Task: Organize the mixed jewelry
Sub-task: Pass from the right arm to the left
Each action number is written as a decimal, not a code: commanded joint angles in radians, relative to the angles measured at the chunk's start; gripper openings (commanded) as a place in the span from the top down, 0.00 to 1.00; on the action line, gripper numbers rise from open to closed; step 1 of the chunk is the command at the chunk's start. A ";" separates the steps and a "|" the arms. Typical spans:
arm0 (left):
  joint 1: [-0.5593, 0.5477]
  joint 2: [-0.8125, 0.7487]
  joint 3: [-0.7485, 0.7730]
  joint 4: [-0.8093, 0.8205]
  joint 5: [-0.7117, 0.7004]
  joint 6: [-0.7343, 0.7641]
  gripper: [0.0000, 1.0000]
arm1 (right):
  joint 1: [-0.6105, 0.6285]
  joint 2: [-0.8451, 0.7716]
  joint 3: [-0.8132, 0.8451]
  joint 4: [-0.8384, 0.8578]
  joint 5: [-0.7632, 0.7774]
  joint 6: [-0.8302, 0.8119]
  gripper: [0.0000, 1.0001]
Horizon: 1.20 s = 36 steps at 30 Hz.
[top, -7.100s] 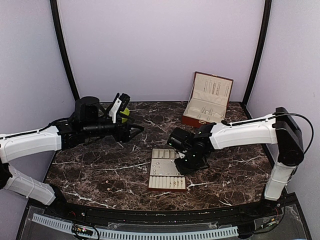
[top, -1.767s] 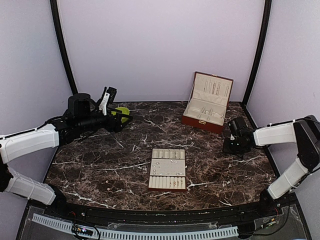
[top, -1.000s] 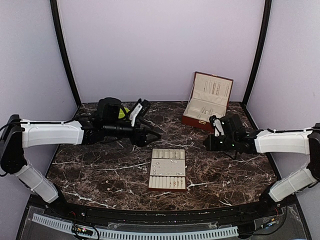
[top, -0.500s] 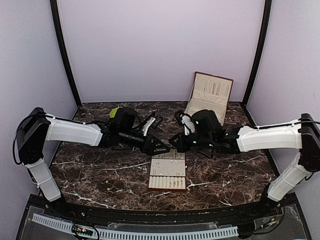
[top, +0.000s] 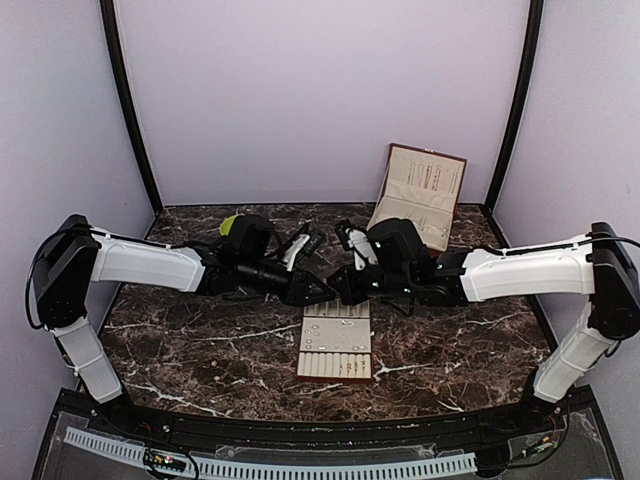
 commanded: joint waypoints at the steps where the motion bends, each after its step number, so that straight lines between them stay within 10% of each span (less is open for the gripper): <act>1: -0.005 -0.043 0.000 0.006 -0.031 -0.003 0.73 | 0.011 0.001 0.026 -0.004 0.023 -0.019 1.00; 27: -0.003 -0.082 -0.017 0.029 -0.045 0.023 1.00 | 0.028 -0.014 0.015 -0.014 0.080 -0.032 1.00; 36: -0.001 -0.106 -0.034 0.047 -0.057 0.031 1.00 | 0.003 -0.136 -0.032 0.008 0.140 0.004 0.63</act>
